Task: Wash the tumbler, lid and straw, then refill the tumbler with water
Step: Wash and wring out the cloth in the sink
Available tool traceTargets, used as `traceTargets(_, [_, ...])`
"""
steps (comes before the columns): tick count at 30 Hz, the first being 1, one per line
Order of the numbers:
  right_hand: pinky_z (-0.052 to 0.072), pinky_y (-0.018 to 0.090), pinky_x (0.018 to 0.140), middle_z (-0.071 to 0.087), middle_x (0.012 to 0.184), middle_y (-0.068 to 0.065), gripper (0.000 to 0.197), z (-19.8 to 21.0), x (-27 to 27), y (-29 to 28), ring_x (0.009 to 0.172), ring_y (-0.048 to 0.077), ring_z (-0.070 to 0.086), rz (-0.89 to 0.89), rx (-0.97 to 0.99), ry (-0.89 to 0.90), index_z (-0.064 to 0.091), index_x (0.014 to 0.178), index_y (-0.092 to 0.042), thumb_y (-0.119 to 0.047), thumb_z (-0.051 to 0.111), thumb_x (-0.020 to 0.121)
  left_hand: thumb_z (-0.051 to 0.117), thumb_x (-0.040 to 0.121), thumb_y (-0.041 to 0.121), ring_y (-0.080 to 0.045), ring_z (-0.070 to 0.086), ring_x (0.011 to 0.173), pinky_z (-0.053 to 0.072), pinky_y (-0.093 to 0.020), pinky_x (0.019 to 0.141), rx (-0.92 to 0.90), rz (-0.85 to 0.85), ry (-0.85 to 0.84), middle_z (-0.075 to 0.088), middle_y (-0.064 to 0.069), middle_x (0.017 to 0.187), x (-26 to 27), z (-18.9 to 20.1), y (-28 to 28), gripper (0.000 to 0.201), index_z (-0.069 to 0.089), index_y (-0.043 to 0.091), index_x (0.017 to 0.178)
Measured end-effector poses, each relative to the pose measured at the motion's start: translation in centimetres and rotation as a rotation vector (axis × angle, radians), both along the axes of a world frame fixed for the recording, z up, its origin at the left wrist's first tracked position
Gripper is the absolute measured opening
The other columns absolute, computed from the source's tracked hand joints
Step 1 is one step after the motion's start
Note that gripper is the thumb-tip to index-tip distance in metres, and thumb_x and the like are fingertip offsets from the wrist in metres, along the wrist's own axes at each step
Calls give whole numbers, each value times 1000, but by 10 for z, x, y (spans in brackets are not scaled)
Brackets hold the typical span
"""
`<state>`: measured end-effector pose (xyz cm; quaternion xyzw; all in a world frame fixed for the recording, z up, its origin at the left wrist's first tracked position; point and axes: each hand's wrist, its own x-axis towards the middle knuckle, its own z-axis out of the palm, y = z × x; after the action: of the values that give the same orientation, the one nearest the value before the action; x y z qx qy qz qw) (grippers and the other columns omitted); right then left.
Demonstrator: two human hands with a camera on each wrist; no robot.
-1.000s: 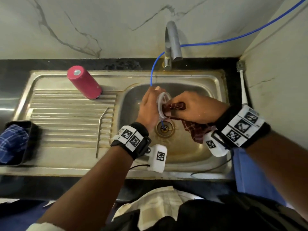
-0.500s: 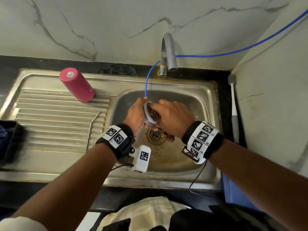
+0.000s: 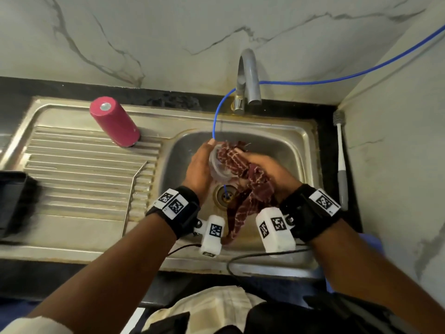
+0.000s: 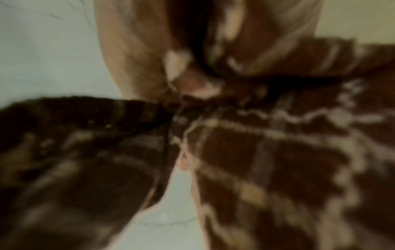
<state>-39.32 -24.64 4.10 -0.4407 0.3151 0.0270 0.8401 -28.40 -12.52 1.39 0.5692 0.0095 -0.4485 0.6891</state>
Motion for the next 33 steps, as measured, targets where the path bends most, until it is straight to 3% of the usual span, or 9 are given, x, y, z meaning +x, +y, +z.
traceTargets(3, [60,42,93,81,102,8,25,-7,-5,-1,98,24,78,-53,-518,53,79,110,-10,-29,65,104,44,106,53,-34,67,114,60,-49,90,-89,-18,147,67,-23,135,-3,-7,0,61,58,6,143])
traceTargets(6, [59,39,72,76,84,-4,14,-11,-6,4,78,20,72,200,-1399,138,75,94,-23,-33,66,97,48,102,54,-27,68,104,59,-41,84,-134,-31,207,69,-15,123,-12,-9,-3,52,62,16,135])
traceTargets(8, [57,40,66,75,85,-2,13,-12,-1,13,77,24,70,267,-1663,181,74,99,-26,-31,65,90,47,104,51,-25,67,102,55,-40,86,-154,-34,208,68,-14,117,-17,-9,-8,46,65,18,130])
traceTargets(12, [57,33,75,79,95,-6,21,-18,2,18,86,14,73,109,-1344,-18,78,112,-26,-33,66,95,39,110,46,-21,72,93,61,-33,80,-143,-21,182,74,-10,101,-15,-10,-8,43,66,16,123])
traceTargets(17, [55,30,70,76,84,-7,15,-13,-6,-3,74,7,70,415,-1224,-103,79,98,-18,-30,71,99,48,107,48,-24,72,94,60,-40,76,-82,-79,138,74,-11,110,-3,-12,-2,44,69,16,129])
traceTargets(23, [55,40,64,66,82,-3,16,-9,-4,-25,70,24,65,489,-1787,-18,76,104,-26,-33,65,95,70,88,57,-34,65,105,56,-55,88,-19,-232,-30,65,-17,122,15,-4,-16,53,70,19,124])
traceTargets(27, [36,26,54,67,89,2,35,-13,-2,-12,55,24,61,424,-2060,-172,74,119,-18,-36,61,92,50,100,66,-30,70,96,58,-48,83,30,-286,110,72,-15,106,21,-12,-18,59,66,14,123])
traceTargets(30, [46,33,52,64,88,4,40,-24,-4,-8,56,29,64,391,-2018,-41,71,124,-19,-37,49,96,58,95,65,-32,68,101,54,-52,93,32,-262,162,71,-18,110,19,-20,-19,60,66,14,126])
traceTargets(33, [55,39,65,71,92,2,20,-24,8,2,76,29,71,517,-1757,178,70,110,-24,-32,59,96,62,98,55,-30,67,87,56,-44,77,61,-137,150,68,-19,100,20,-19,-26,47,66,14,120])
